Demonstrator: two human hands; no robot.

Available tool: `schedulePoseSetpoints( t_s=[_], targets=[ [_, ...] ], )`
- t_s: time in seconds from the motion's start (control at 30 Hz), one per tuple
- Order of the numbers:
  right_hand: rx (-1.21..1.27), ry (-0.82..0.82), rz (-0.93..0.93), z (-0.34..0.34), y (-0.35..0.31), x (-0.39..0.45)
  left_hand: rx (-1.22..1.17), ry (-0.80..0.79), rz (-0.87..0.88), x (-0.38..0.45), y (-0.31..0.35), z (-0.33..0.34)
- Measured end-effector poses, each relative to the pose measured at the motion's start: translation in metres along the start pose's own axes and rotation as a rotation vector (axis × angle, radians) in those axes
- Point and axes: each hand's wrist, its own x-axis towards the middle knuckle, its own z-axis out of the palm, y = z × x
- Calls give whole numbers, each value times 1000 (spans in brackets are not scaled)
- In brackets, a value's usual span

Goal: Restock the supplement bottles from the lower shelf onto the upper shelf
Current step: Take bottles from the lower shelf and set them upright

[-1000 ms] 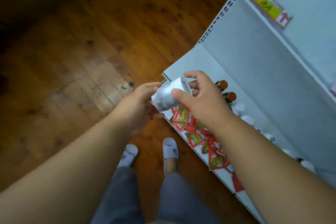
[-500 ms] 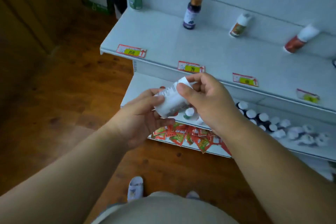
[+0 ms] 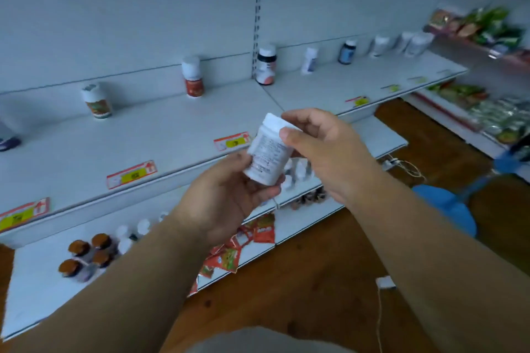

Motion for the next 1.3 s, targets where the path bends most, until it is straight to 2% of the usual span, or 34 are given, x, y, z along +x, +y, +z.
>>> schedulePoseSetpoints(
  t_s=[0.1,0.23,0.3,0.4,0.53,0.63,0.73,0.8,0.9,1.07,1.17,1.3],
  targets=[
    [-9,129,34,-61,15,11,73,14,54,53,-25,50],
    [24,222,89,-126,34,34,342,81,110,109,-45,102],
    [136,234,101,-155,40,49,364,21,71,138,-47,118],
    [266,279,90,-195,47,80,276,-98,-12,189,-45,139],
    [177,464,82,-242,61,108,362,-122,-7,260,-50,181],
    [95,573,88,-280,77,121,550,-145,15,307,-61,221],
    [82,624,90,-326,96,135,819,-236,61,352,-78,251],
    [38,649,84,-360,110,148,916,-281,89,384,-94,271],
    [18,620,103,-415,134,174,1027,-257,165,438,-121,301],
    [-35,436,174,-505,168,231,1142,-140,207,513,-158,344],
    [-78,331,195,-547,175,272,1157,-83,212,555,-161,362],
    [-100,268,188,-582,192,337,1264,10,242,618,-155,374]
  ],
)
